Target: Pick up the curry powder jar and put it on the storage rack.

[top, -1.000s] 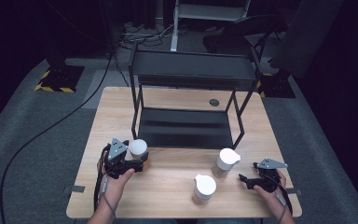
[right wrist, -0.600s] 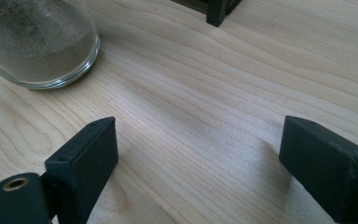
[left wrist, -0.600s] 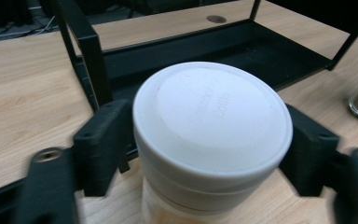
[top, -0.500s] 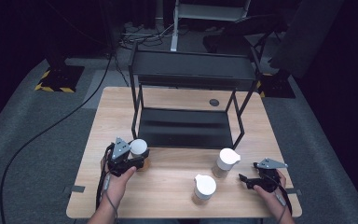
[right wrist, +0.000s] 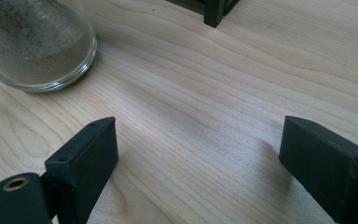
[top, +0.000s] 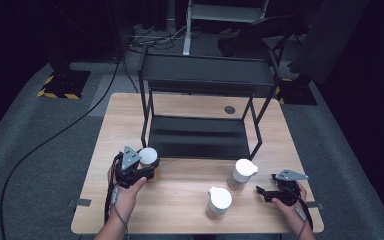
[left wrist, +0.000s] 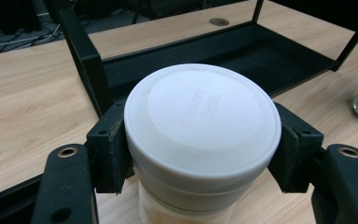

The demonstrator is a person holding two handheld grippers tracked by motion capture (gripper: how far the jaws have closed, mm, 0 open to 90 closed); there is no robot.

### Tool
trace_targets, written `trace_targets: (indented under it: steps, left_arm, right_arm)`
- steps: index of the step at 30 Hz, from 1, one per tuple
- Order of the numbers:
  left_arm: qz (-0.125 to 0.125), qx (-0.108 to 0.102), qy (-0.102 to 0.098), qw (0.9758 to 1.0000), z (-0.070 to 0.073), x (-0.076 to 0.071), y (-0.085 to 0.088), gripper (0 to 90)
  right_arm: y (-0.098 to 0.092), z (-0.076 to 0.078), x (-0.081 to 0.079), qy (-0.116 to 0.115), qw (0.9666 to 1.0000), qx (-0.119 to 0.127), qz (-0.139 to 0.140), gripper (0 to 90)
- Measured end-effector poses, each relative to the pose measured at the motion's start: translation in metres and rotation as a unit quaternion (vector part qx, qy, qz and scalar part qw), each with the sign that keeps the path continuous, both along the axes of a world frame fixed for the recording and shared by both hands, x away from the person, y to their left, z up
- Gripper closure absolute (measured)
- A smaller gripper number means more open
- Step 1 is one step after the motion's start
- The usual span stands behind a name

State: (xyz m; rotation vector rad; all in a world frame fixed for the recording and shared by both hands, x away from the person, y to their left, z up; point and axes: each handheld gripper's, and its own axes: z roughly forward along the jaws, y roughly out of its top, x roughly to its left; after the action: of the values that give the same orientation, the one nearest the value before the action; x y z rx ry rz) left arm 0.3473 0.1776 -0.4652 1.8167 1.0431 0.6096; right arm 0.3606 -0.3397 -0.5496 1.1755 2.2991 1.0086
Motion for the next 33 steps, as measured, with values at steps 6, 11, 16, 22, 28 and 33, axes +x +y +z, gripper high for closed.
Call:
trace_targets:
  steps: [6,11,16,22,28,33]
  left_arm:
    - [-0.012,0.006,-0.007,0.9999,0.011,0.002,-0.007,33.0]
    - [-0.02,0.005,-0.006,0.9998,0.019,0.007,-0.013,33.0]
    - [-0.023,0.002,-0.009,0.9997,0.024,0.012,-0.016,33.0]
    - [-0.028,0.003,-0.013,0.9995,0.032,0.021,-0.023,33.0]
    - [-0.032,-0.005,-0.013,0.9994,0.04,0.031,-0.027,33.0]
    - [-0.033,-0.006,-0.015,0.9993,0.046,0.039,-0.033,33.0]
  right_arm:
    - [0.0,0.0,0.0,0.0,1.0,0.0,0.0,11.6]
    - [0.0,0.0,0.0,0.0,1.0,0.0,0.0,11.6]
    - [0.0,0.0,0.0,0.0,1.0,0.0,0.0,11.6]
    - [0.0,0.0,0.0,0.0,1.0,0.0,-0.001,11.6]
    - [0.001,0.0,0.002,0.0,1.0,0.0,0.0,11.5]
    - [0.001,0.0,0.004,0.0,1.0,0.0,-0.001,11.5]
